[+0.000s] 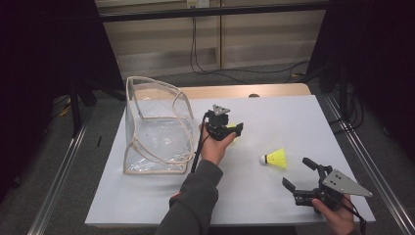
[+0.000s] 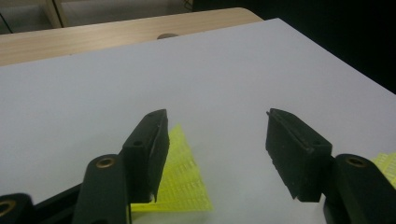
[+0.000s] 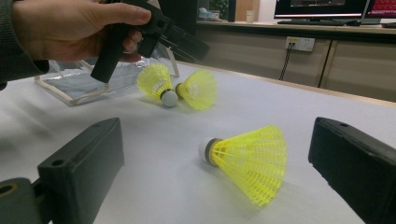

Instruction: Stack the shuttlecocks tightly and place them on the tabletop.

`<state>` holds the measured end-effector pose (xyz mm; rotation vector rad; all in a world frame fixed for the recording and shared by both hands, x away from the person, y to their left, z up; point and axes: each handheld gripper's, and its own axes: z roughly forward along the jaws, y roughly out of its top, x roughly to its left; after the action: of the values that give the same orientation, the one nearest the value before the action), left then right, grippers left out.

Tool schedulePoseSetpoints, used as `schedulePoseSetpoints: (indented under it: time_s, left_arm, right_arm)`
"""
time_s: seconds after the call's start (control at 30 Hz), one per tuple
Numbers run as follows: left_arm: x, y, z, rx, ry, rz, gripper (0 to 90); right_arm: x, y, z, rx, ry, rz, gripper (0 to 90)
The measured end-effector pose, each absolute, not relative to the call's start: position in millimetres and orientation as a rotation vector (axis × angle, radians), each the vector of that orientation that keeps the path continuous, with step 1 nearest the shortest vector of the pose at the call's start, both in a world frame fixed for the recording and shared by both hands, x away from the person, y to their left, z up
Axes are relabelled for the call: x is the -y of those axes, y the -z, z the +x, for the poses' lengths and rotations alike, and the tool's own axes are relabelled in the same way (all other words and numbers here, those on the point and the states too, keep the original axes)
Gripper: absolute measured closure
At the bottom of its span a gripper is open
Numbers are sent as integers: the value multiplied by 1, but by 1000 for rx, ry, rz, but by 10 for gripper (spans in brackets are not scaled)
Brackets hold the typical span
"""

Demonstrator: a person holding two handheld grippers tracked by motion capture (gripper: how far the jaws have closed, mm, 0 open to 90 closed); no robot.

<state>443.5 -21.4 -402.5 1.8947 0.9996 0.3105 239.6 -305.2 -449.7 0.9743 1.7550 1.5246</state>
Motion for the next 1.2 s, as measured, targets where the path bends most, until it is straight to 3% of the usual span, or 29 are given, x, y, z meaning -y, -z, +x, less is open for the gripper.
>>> schedulePoseSetpoints:
  time_s: [0.67,1.2]
  left_arm:
    - [15,399,416,-938,-190,1895,183]
    - [10,408,394,-869,-159,1944,118]
  right_arm:
    - [304,450,240,-1765,-1524,976,26]
    - [304,451,240,-1765,-1519,976,27]
